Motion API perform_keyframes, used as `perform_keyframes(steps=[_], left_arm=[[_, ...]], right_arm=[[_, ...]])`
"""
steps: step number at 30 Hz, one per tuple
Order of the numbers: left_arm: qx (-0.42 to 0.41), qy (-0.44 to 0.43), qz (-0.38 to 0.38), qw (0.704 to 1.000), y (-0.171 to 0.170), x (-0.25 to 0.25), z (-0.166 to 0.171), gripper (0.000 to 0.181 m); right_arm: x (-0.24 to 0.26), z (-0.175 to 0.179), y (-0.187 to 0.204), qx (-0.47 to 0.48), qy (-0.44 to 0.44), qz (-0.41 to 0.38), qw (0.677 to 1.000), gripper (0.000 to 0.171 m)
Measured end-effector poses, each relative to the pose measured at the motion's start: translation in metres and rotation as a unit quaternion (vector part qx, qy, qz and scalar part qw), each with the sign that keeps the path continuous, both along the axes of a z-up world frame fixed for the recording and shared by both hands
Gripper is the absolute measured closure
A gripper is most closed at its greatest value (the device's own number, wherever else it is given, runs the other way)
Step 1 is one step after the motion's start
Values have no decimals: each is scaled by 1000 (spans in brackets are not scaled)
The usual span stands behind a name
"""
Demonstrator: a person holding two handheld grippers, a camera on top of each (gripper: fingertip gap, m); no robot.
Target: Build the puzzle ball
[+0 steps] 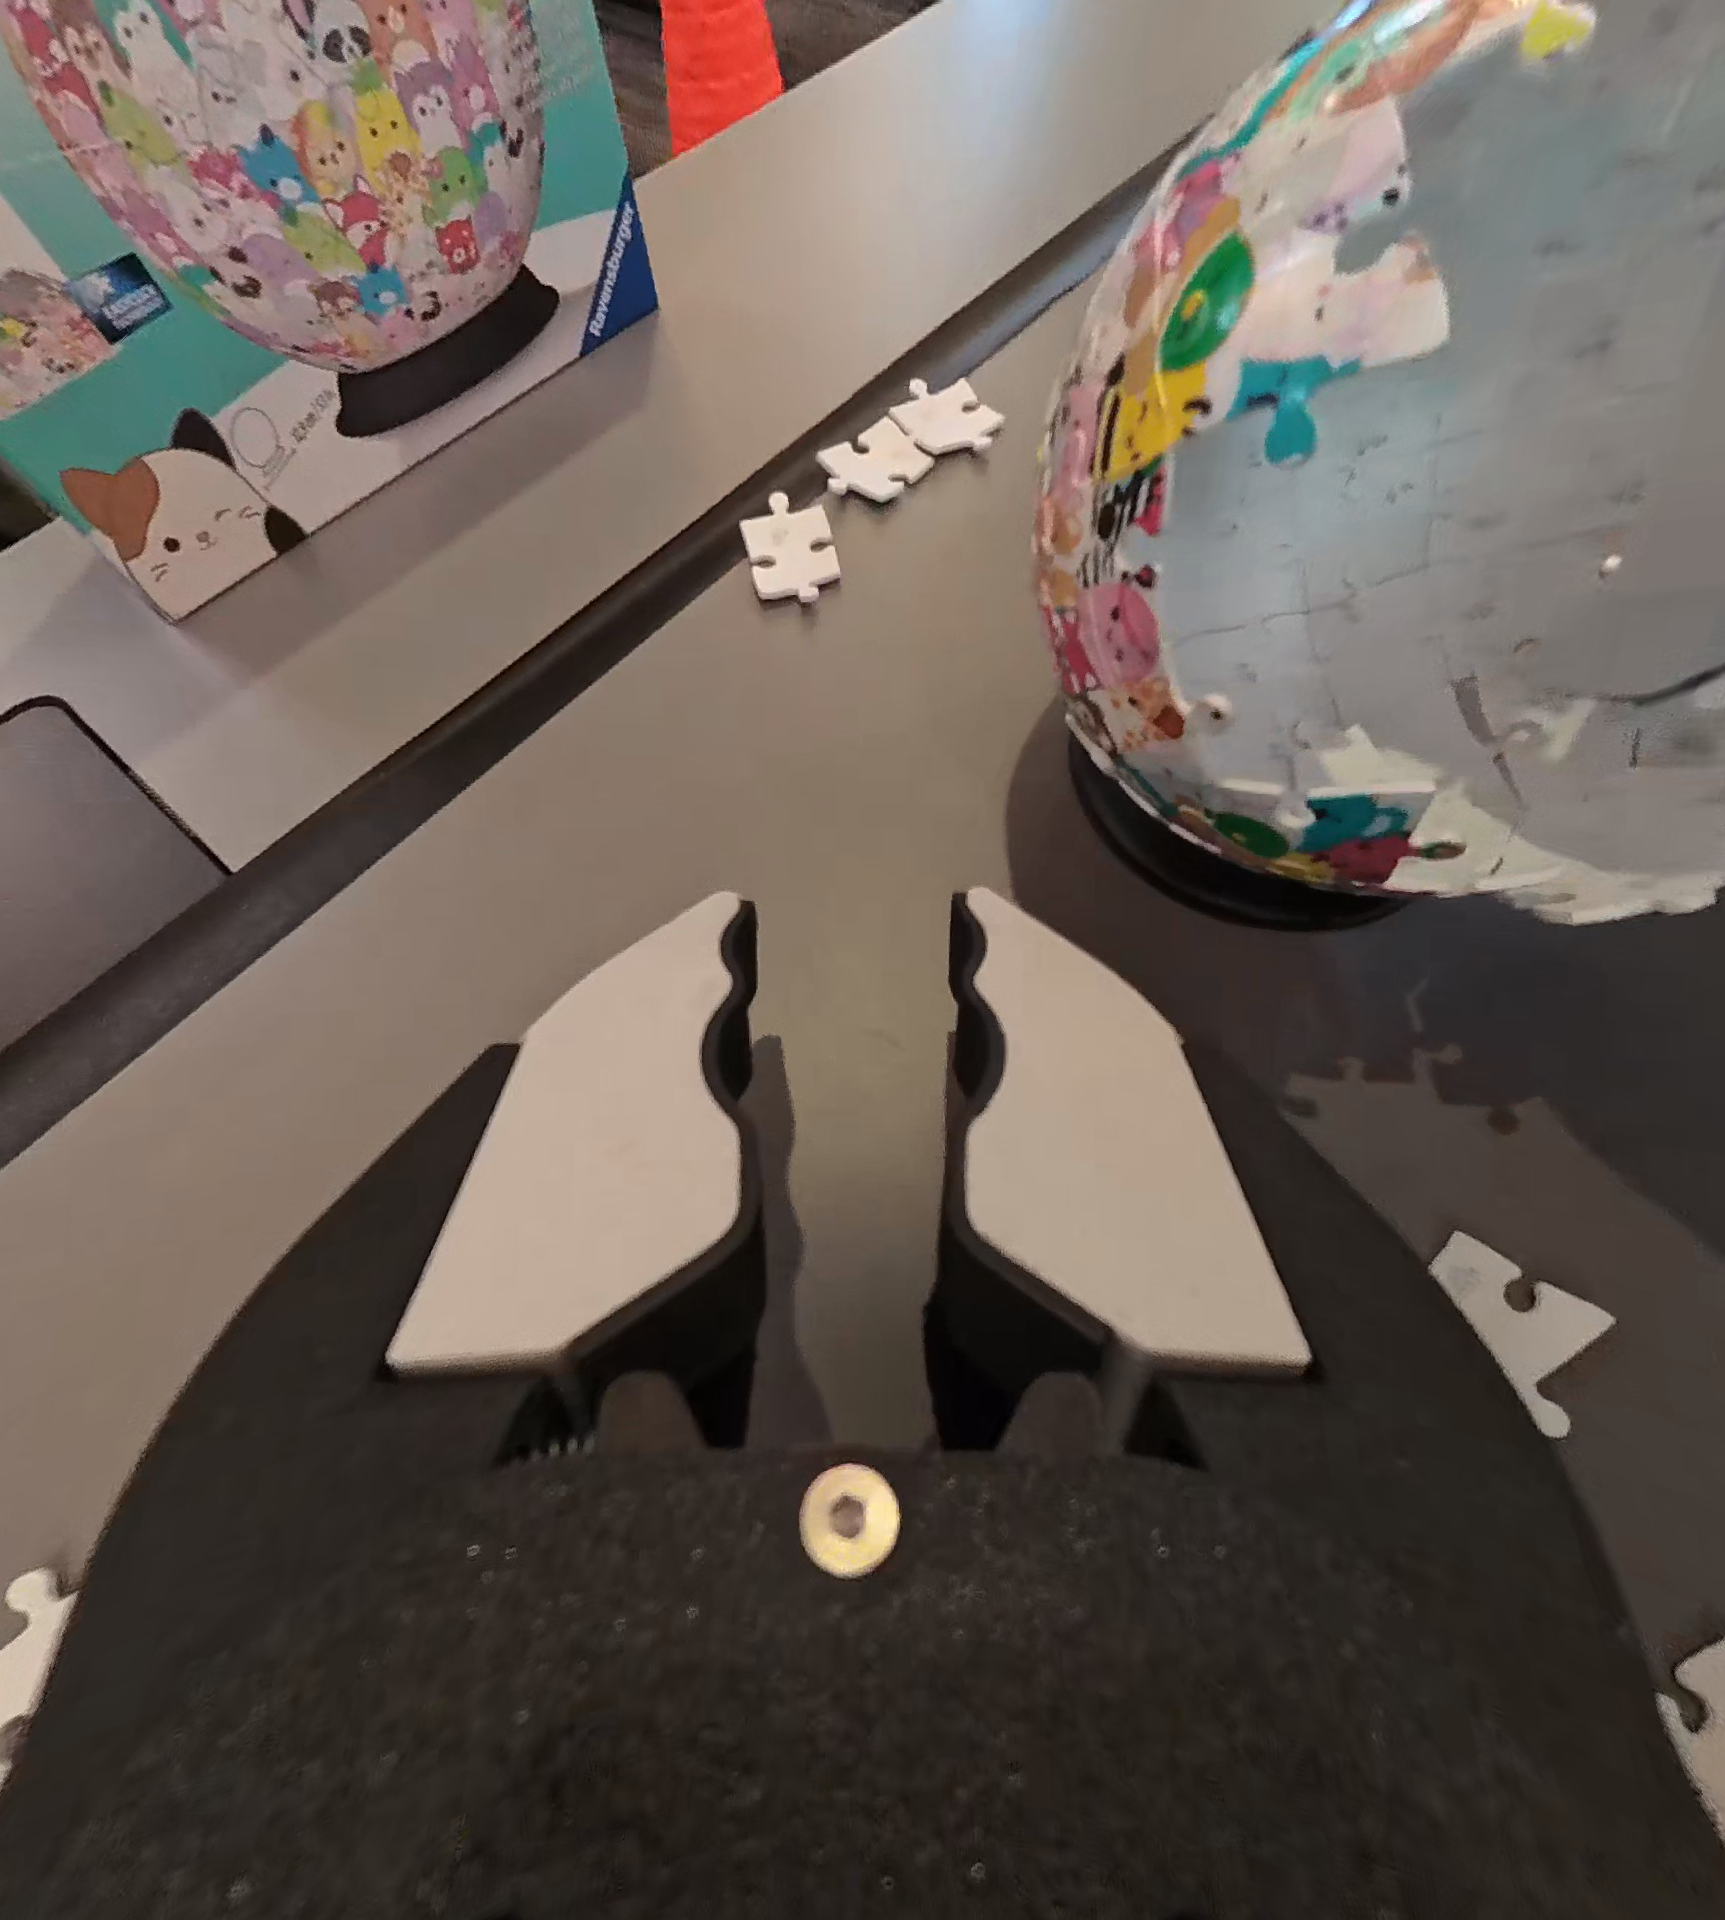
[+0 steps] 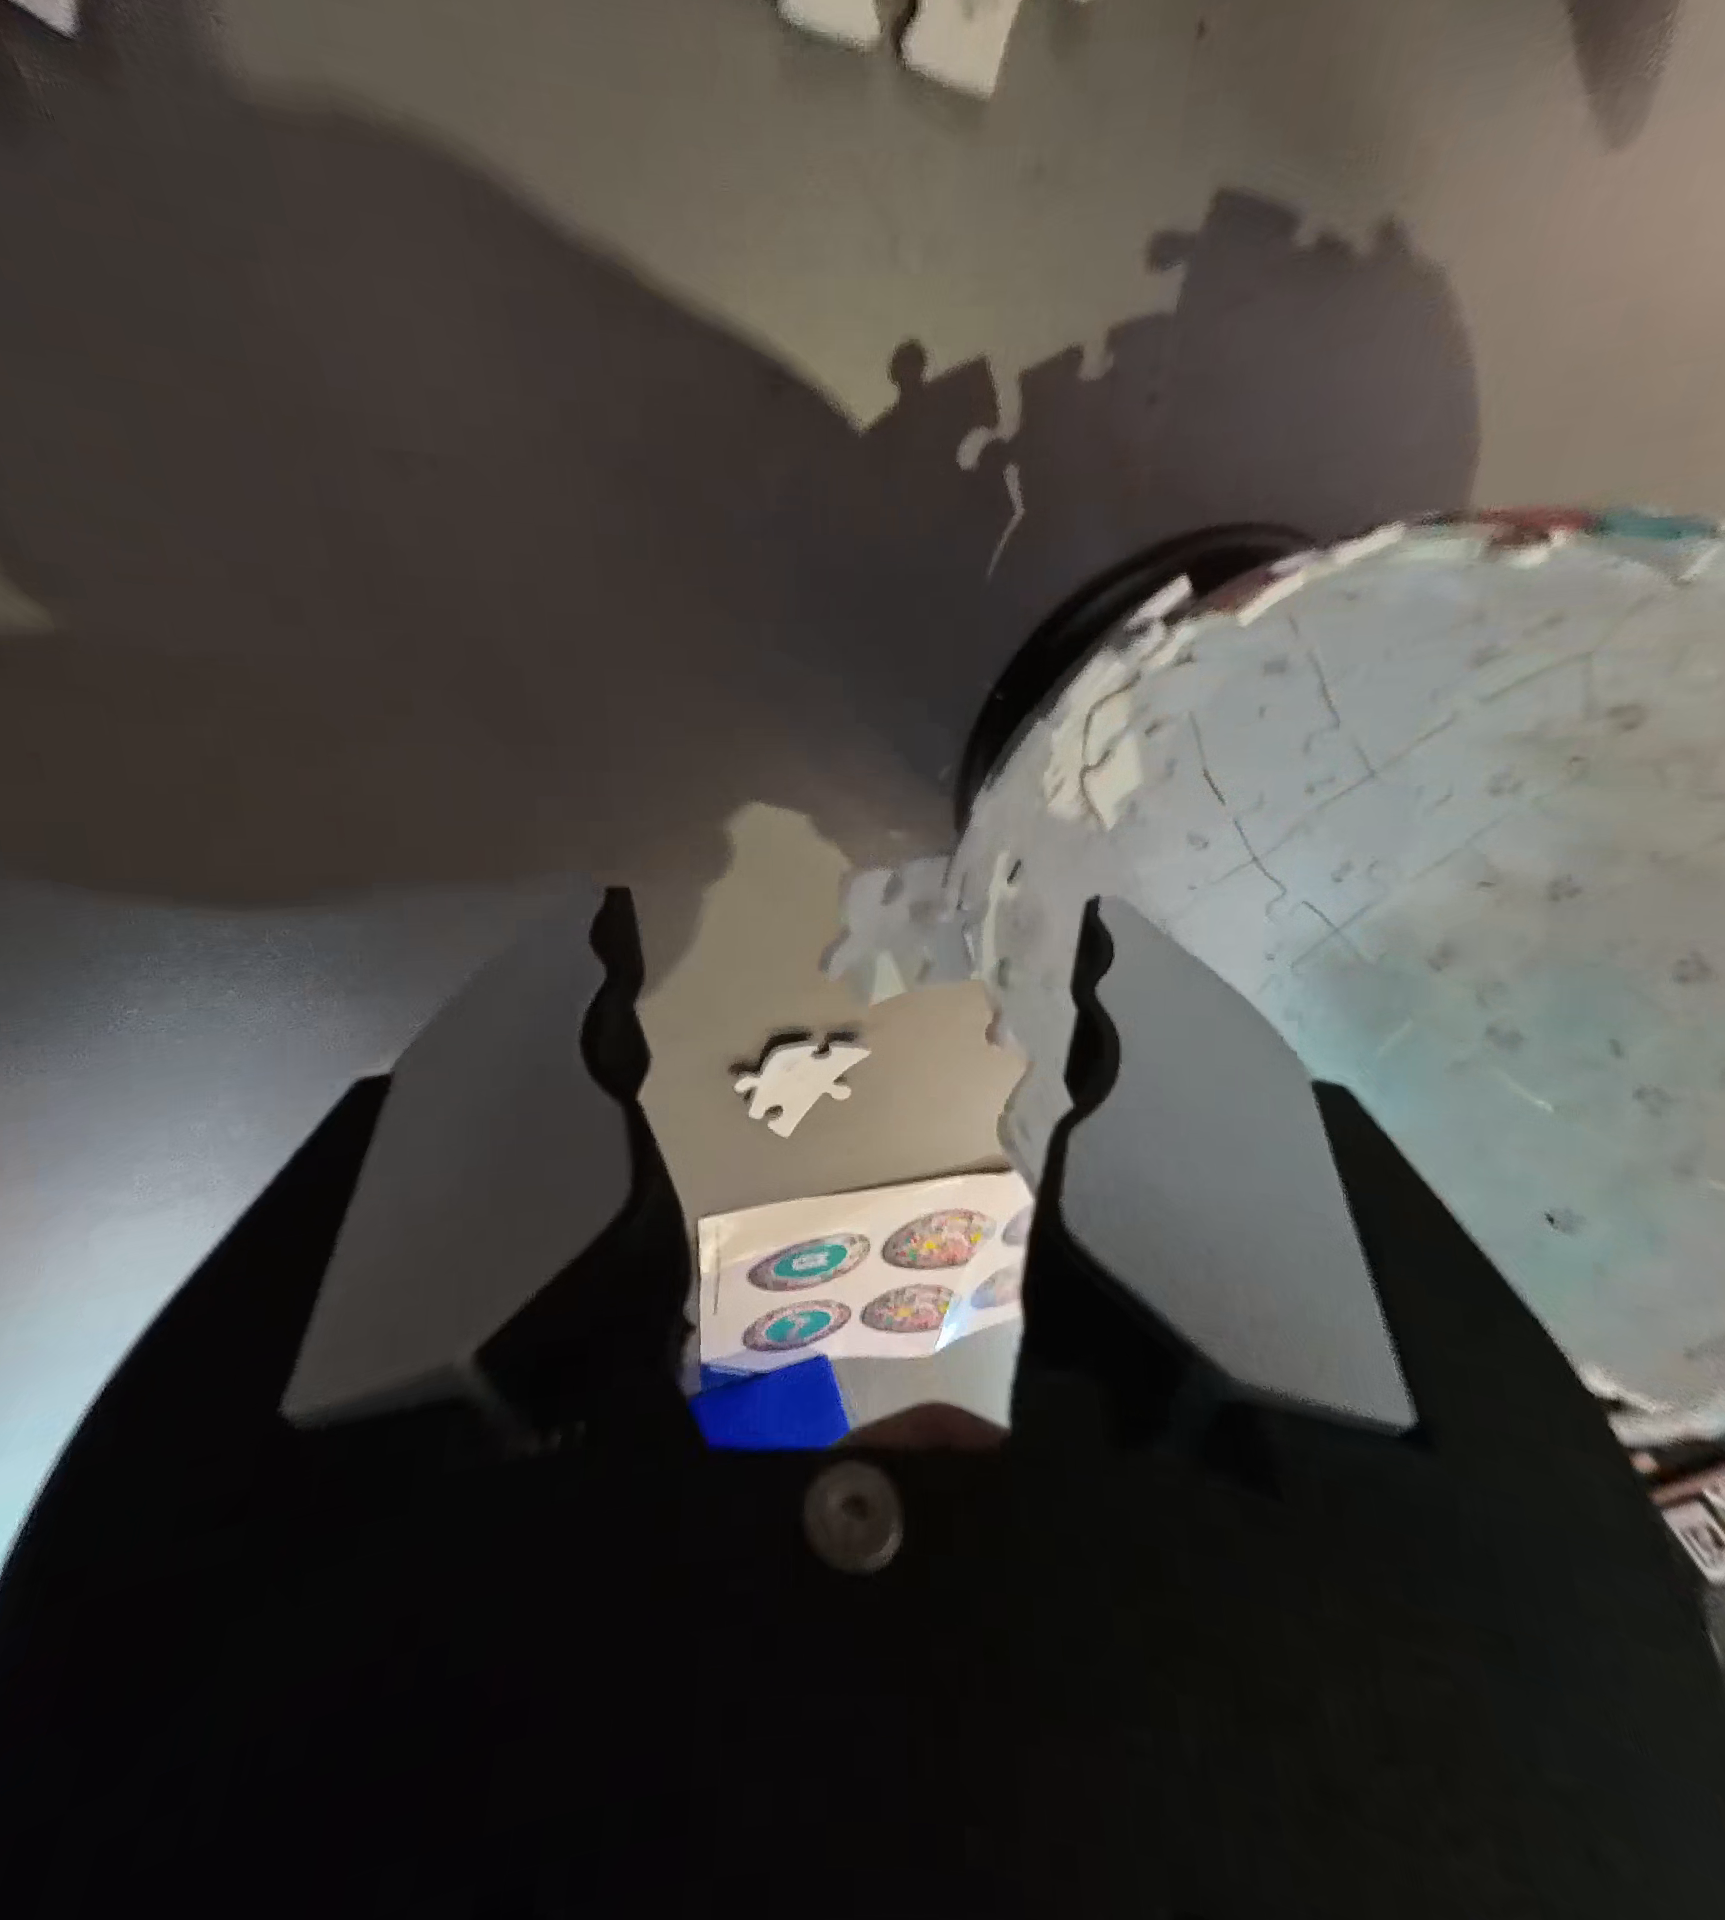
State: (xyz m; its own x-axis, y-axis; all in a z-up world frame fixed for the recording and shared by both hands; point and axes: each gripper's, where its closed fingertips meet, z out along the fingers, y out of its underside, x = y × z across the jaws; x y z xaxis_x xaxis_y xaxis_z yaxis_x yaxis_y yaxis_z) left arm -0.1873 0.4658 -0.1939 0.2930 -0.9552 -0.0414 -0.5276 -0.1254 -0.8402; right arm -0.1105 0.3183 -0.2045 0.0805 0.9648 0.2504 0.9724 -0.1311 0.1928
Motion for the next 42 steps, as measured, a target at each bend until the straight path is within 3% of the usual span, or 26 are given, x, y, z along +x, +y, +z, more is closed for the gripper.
perform_keyframes(steps=[2,5,7,10,13,15,17,20,22,26,28,31,42], left_arm=[[0,1,-6,1000,-2,1,0,146],[-11,-5,-10,1000,-3,2,1,148],[-25,-18,-12,999,-3,2,3,150],[-59,-57,-15,996,-2,3,13,149],[-131,-145,-44,980,-7,3,34,147],[-201,-212,-92,952,-19,3,51,136],[-255,-249,-136,924,-30,1,62,120],[-267,-257,-142,918,-35,-2,63,117],[-258,-249,-139,923,-39,-2,61,118],[-257,-224,-143,929,-46,1,54,121],[-257,-217,-143,931,-47,2,52,120],[-265,-217,-139,929,-46,1,51,121],[-277,-191,-147,930,-50,5,43,121]], right_arm=[[-2,12,-1,24,17,-8,1000,98],[-17,40,-4,96,117,-43,988,129],[-22,51,-10,139,204,-100,964,131],[-9,63,-10,216,311,-211,901,126],[16,82,2,281,412,-315,808,112],[29,82,7,271,462,-368,760,96],[27,72,3,203,505,-397,739,97],[2,75,-16,96,555,-369,739,110],[-11,78,-26,107,548,-336,759,116],[-15,44,-31,178,382,-263,868,113],[-12,40,-21,260,275,-179,908,119],[-19,29,-15,293,168,-54,940,150],[-2,12,5,222,85,0,971,137]])
